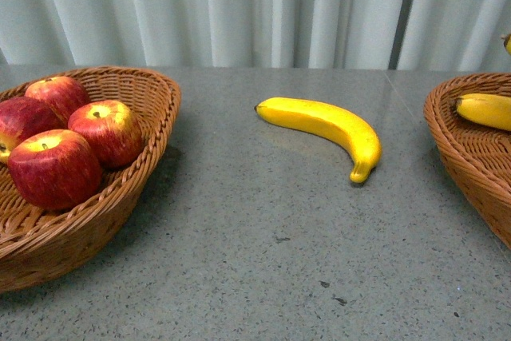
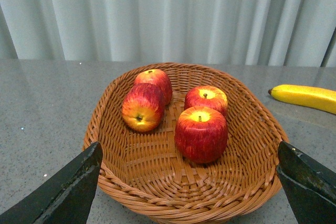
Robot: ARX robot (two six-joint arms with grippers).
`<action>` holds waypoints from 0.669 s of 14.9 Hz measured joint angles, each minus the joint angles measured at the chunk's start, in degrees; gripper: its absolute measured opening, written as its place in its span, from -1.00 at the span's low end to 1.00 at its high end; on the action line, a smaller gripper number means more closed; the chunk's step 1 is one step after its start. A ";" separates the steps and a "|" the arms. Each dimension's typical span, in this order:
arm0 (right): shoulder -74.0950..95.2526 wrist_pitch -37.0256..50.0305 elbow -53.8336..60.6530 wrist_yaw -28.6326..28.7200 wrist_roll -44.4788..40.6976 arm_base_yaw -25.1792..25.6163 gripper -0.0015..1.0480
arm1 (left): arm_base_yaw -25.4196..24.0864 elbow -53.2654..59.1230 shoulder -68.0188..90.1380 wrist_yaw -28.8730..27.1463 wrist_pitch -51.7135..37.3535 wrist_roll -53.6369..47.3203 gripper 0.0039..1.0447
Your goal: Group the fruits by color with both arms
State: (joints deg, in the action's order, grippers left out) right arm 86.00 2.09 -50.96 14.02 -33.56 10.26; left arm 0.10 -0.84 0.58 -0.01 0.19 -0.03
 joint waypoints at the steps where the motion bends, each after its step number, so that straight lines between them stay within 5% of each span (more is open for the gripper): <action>1: 0.00 -0.15 0.09 0.04 -0.39 0.07 -0.33 | 0.00 0.00 0.00 0.00 0.00 0.00 0.88; 4: -0.26 -1.27 0.35 0.70 -1.42 0.39 -0.21 | 0.00 0.00 0.00 0.00 0.00 0.00 0.88; 9: -3.50 0.00 -5.60 0.11 0.98 -7.98 0.90 | 0.00 0.00 0.00 0.00 0.00 0.00 0.88; 10: -1.57 1.81 -8.70 -0.79 2.91 -12.33 0.86 | 0.00 0.00 0.00 0.00 0.00 0.00 0.88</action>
State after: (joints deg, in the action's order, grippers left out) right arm 84.42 3.90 -59.66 13.23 -30.65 -2.07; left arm 0.10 -0.84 0.58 -0.01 0.19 -0.03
